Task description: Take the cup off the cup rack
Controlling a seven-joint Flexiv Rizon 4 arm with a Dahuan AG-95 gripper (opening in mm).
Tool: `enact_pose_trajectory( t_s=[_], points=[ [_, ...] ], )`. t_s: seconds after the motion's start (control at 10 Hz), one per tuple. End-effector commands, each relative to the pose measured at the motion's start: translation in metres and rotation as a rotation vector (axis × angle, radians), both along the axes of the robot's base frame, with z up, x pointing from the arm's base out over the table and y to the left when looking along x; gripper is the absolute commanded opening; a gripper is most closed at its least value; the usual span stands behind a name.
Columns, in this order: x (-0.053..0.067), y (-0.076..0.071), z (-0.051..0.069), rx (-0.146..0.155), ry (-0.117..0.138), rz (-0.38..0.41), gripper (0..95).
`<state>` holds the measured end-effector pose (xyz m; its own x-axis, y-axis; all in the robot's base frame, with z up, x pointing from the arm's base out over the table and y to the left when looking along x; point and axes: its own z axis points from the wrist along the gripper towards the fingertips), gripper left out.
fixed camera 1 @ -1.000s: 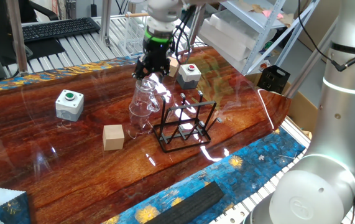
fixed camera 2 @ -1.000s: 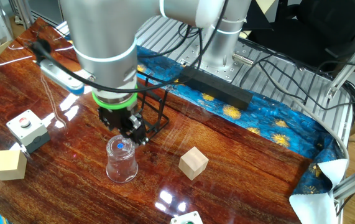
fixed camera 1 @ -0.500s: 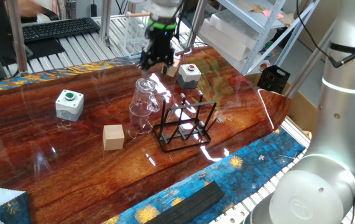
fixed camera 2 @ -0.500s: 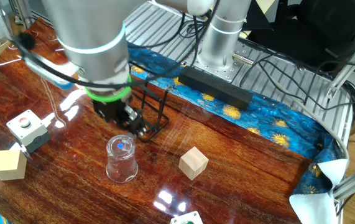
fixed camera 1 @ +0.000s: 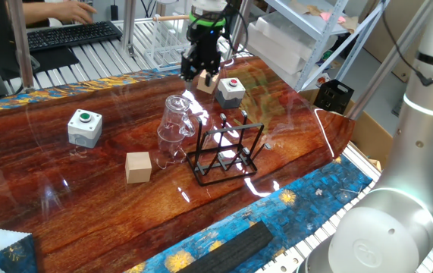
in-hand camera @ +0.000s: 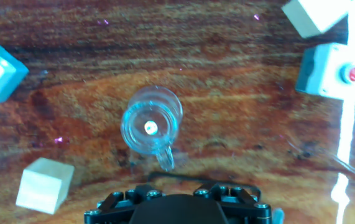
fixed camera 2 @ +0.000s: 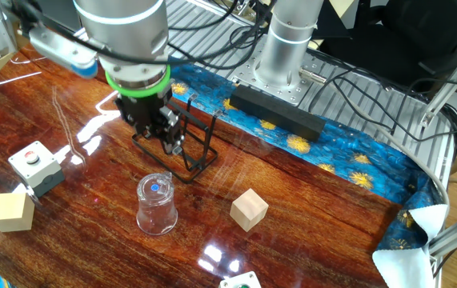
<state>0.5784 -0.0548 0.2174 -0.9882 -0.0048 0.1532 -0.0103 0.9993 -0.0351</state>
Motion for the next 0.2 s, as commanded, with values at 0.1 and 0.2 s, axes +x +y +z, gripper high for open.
enact_pose_trajectory(
  t_s=[0.1, 0.2],
  points=[
    [-0.0021, -0.0031, 0.0042, -0.019, 0.019, -0.002, 57.0],
    [-0.0023, -0.0033, 0.0046, -0.019, 0.022, -0.001, 57.0]
  ],
)
